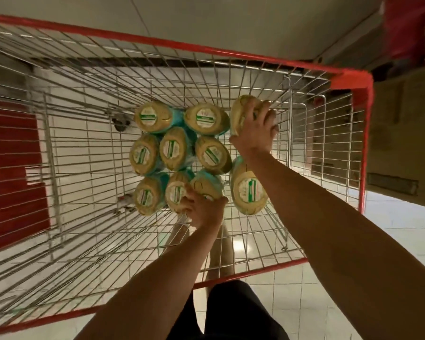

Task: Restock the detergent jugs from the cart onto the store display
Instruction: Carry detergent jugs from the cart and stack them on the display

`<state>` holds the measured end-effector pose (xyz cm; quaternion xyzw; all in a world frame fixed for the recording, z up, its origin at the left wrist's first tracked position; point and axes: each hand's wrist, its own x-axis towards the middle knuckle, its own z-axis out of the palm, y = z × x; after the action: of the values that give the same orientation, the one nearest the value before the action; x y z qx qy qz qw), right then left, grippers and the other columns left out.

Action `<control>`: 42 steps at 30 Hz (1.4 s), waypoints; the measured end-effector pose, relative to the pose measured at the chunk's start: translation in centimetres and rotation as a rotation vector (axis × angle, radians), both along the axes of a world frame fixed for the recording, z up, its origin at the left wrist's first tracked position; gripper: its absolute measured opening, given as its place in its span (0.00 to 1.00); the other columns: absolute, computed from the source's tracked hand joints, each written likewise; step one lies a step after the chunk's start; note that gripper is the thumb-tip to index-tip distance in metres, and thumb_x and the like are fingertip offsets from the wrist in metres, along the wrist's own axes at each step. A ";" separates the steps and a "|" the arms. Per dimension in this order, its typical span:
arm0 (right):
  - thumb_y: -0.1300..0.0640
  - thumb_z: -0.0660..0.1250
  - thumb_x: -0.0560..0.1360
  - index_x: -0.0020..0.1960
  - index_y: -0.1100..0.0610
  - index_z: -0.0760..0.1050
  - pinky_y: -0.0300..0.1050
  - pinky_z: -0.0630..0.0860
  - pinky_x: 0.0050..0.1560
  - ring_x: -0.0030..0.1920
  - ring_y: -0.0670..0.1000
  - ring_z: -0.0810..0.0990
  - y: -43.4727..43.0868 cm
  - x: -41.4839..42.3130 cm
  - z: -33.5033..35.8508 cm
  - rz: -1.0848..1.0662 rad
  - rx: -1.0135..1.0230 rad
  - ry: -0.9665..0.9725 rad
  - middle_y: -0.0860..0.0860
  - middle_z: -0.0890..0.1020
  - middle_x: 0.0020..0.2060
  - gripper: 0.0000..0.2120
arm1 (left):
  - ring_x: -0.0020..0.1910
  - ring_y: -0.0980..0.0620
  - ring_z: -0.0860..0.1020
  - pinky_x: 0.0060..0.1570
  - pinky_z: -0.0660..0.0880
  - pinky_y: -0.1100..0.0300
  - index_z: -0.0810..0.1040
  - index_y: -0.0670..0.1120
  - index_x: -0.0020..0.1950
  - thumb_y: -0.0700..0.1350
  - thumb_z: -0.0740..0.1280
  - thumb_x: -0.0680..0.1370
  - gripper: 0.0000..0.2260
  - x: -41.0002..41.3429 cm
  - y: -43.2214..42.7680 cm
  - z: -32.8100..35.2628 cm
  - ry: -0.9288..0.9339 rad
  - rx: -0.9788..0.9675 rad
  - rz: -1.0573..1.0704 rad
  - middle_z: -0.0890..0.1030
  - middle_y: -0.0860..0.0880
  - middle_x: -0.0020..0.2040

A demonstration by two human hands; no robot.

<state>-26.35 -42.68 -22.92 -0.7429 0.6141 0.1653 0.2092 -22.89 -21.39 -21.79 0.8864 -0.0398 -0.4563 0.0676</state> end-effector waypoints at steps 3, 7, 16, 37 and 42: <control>0.38 0.78 0.68 0.84 0.47 0.42 0.76 0.64 0.73 0.80 0.73 0.52 -0.6 0.3 0.5 0.004 -0.004 0.003 0.64 0.49 0.83 0.60 | 0.74 0.30 0.63 0.67 0.71 0.35 0.43 0.50 0.84 0.57 0.82 0.66 0.60 1.9 0.6 0.4 -0.004 -0.019 -0.138 0.57 0.37 0.77; 0.42 0.82 0.64 0.82 0.48 0.51 0.75 0.68 0.70 0.77 0.71 0.58 -0.8 0.1 2.5 -0.080 0.021 -0.099 0.63 0.56 0.79 0.57 | 0.71 0.29 0.66 0.64 0.74 0.34 0.45 0.52 0.83 0.60 0.82 0.62 0.61 5.1 1.6 2.3 -0.035 -0.092 -0.395 0.61 0.39 0.75; 0.39 0.81 0.63 0.81 0.44 0.53 0.71 0.70 0.68 0.74 0.68 0.63 1.8 -0.7 14.6 -0.101 -0.030 -0.337 0.61 0.62 0.75 0.56 | 0.74 0.29 0.63 0.71 0.66 0.34 0.43 0.52 0.84 0.58 0.82 0.67 0.60 14.8 1.5 12.7 -0.095 -0.180 -0.486 0.58 0.37 0.77; 0.42 0.83 0.62 0.80 0.37 0.56 0.68 0.70 0.70 0.73 0.58 0.63 33.8 -18.0 36.1 -0.585 -0.281 -0.469 0.48 0.63 0.71 0.54 | 0.71 0.33 0.69 0.66 0.72 0.37 0.49 0.63 0.80 0.64 0.80 0.60 0.57 12.4 6.2 33.8 -0.113 -0.488 -1.290 0.63 0.43 0.76; 0.42 0.83 0.63 0.81 0.38 0.56 0.69 0.72 0.69 0.72 0.57 0.63 42.4 -23.5 38.0 -0.803 -0.399 -0.447 0.49 0.63 0.72 0.54 | 0.70 0.37 0.70 0.63 0.73 0.39 0.47 0.65 0.80 0.62 0.82 0.62 0.57 3.5 6.4 36.1 -0.076 -0.569 -1.516 0.61 0.47 0.75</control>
<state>-49.88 -0.24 15.09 -0.4905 0.8114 -0.2124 0.2366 -19.42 -15.03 14.34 0.5822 -0.7465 -0.3199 -0.0387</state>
